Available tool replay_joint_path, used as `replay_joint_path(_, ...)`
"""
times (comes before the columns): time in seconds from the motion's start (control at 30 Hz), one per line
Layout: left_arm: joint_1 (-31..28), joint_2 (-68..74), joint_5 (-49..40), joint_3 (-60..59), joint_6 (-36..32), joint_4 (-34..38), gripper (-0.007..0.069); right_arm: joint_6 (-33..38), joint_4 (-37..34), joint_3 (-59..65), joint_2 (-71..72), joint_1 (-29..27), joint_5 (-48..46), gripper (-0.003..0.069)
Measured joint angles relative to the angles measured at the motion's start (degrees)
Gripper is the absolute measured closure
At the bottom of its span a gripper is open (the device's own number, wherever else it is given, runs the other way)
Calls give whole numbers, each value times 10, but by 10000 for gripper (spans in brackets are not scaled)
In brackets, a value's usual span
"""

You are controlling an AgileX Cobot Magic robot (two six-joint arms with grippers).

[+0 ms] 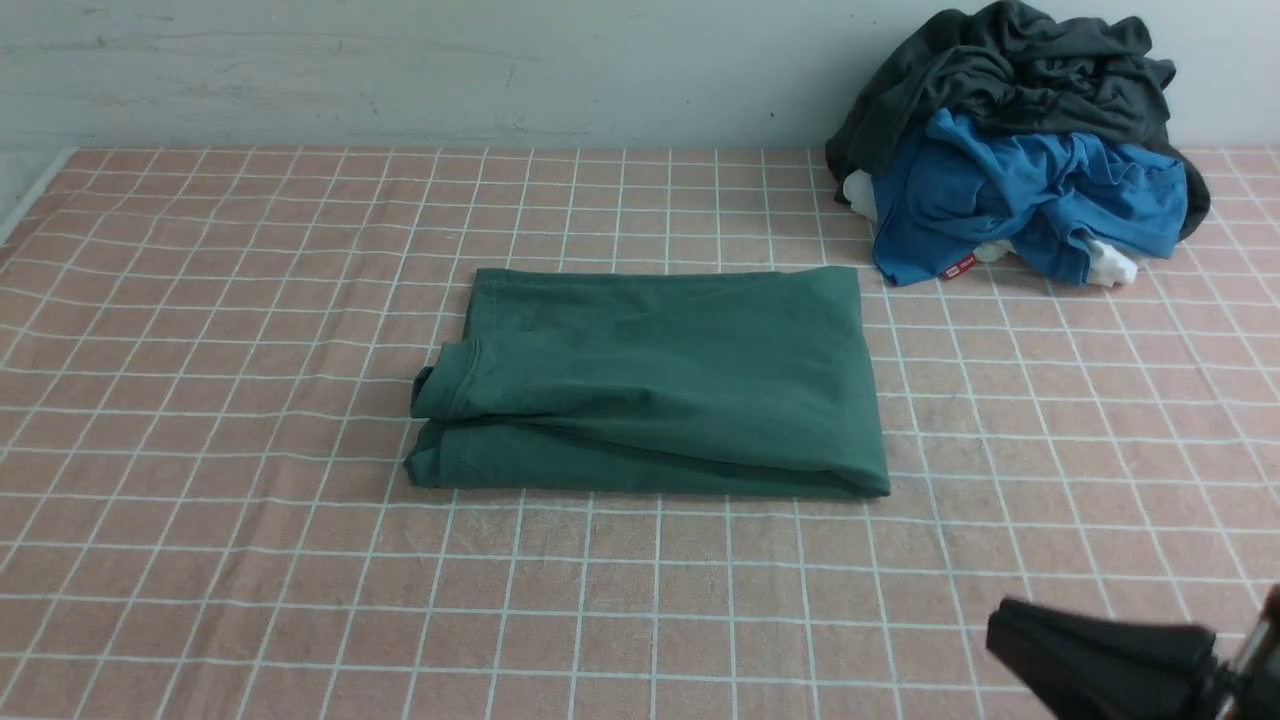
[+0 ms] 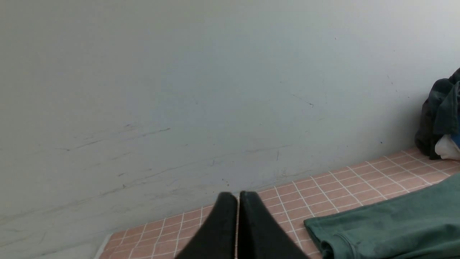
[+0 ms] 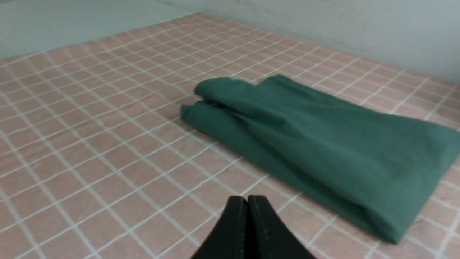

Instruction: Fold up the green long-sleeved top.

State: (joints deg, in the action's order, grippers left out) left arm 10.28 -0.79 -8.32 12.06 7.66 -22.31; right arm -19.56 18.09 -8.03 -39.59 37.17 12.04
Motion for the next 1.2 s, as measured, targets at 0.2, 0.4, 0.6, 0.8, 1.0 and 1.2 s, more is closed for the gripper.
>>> replay_joint_path(0.2,0,0,1,0,0,0,628,-14,-19,93,-3,0,201,672)
replay_joint_path(0.4,1,0,0,0,0,0,628,-3,-145,94,19,-2,107,672)
replay_joint_path(0.6,1,0,0,0,0,-1,628,36,-169,94,185,-15,-93,672)
replay_joint_path(0.8,1,0,-1,0,0,-1,628,50,-167,95,393,-129,-272,672)
replay_joint_path(1.0,1,-1,-4,0,0,-1,628,48,-167,95,402,-280,-317,672)
replay_joint_path(1.2,1,-1,-6,0,0,-1,628,82,-167,95,402,-406,-319,672)
